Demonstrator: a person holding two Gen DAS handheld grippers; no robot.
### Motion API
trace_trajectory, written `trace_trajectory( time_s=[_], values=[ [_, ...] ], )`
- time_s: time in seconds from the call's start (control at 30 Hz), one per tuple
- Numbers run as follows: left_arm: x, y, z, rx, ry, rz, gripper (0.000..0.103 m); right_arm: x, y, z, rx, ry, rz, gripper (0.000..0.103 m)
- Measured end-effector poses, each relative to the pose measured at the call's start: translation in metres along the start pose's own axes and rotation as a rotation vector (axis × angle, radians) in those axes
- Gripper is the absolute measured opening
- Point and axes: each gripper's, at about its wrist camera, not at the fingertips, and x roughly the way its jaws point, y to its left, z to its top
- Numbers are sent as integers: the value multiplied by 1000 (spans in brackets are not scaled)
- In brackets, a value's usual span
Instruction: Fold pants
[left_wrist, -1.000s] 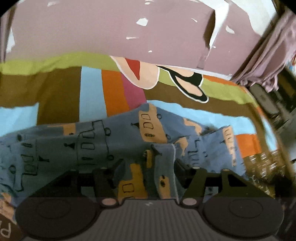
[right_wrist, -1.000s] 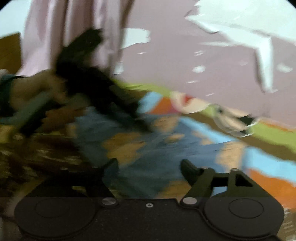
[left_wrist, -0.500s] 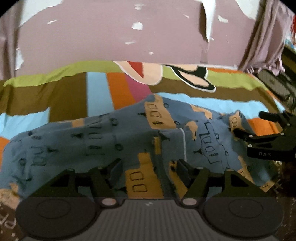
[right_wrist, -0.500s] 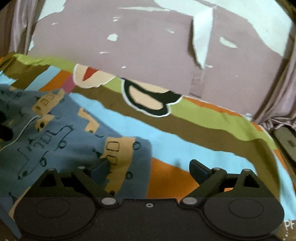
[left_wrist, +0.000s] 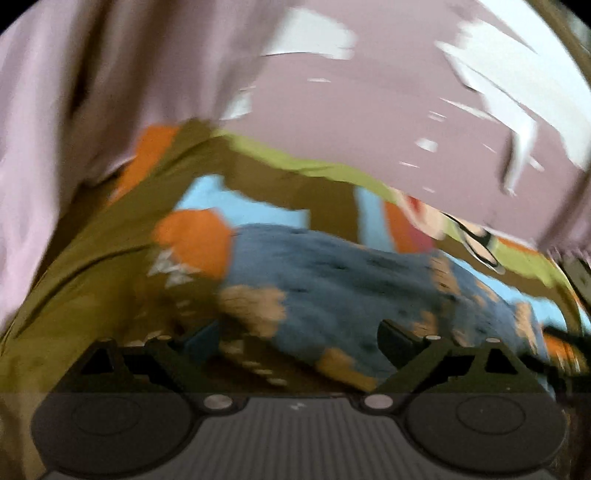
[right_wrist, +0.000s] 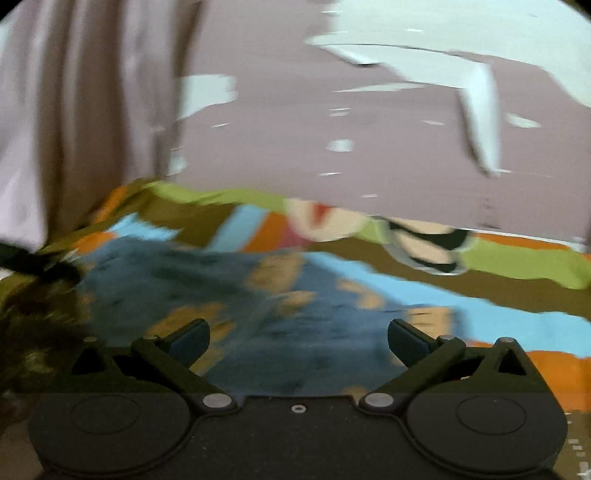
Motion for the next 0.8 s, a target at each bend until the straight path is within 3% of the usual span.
trace_trajectory(
  time_s=[0.03,0.1,0.17,0.27,0.43,0.5,0.53,0.57,0.63,0.8],
  values=[
    [4,9,2,-37,8,-6,83,2,7,-2,-19,11,14,102],
    [17,25,5,-120,30,-27,58,9,17,-6,-42,41,29,102],
    [28,41,6,-239,31,-31,52,13,21,-11,-35,65,44,102],
    [33,56,10,-391,14,-76,53,16,18,-16,-6,88,59,102],
    [45,51,20,-399,29,-46,67,15,10,-18,26,77,41,102],
    [50,44,21,-379,43,-1,59,15,7,-18,37,71,32,102],
    [51,39,21,-357,42,41,51,15,6,-18,43,72,30,102],
    [50,33,22,-326,41,80,36,16,5,-19,49,75,29,102],
    [48,17,22,-252,28,147,32,17,3,-21,62,83,27,102],
    [42,-56,14,165,-76,359,24,19,4,-24,63,87,32,102]
  ],
)
